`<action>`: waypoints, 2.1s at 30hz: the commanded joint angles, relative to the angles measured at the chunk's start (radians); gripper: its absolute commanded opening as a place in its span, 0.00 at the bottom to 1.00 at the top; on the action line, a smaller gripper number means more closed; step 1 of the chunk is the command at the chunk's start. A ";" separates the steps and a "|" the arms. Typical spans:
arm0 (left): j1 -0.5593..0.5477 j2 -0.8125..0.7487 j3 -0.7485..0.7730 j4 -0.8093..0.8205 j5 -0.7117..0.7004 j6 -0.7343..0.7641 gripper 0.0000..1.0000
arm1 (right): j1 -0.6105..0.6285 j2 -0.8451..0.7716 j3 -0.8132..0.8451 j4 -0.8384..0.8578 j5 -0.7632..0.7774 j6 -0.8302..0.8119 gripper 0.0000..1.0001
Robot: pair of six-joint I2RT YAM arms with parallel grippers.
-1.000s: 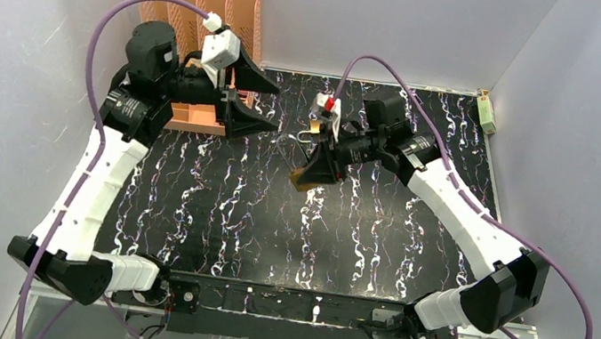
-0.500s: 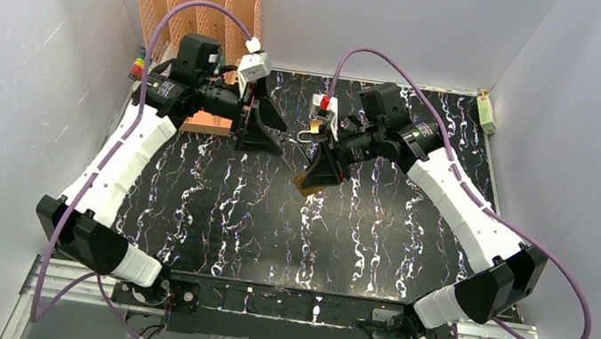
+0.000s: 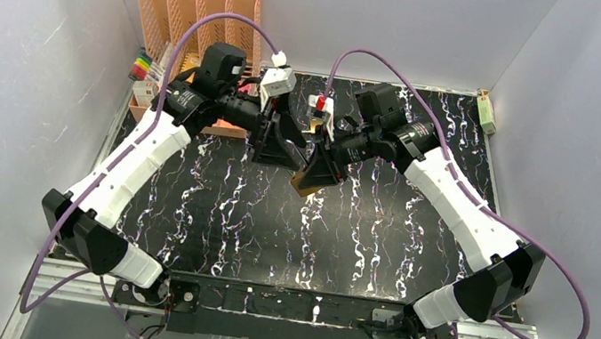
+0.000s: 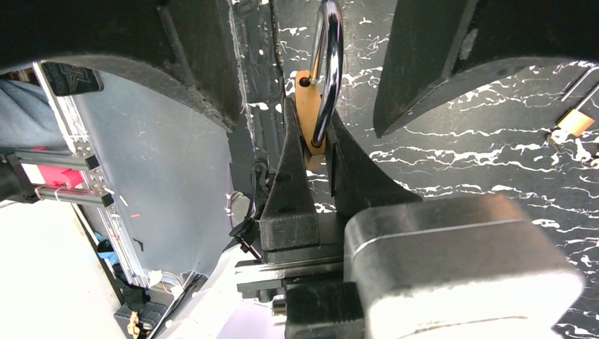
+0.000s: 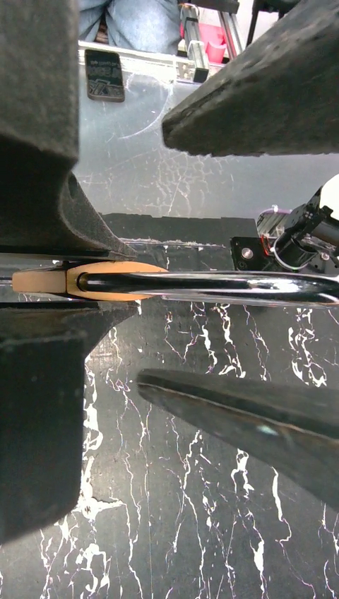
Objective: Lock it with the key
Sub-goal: Lock the lock.
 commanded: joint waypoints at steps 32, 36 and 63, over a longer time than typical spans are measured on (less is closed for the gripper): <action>0.080 -0.193 -0.328 1.337 -0.112 -0.838 0.00 | -0.087 -0.636 -0.875 1.689 0.476 0.432 0.99; 0.080 -0.191 -0.319 1.434 -0.123 -0.901 0.00 | -0.086 -0.578 -0.863 1.776 0.466 0.435 0.98; 0.080 -0.198 -0.354 1.512 -0.157 -0.925 0.00 | -0.047 -0.181 -0.625 2.173 0.132 0.900 0.47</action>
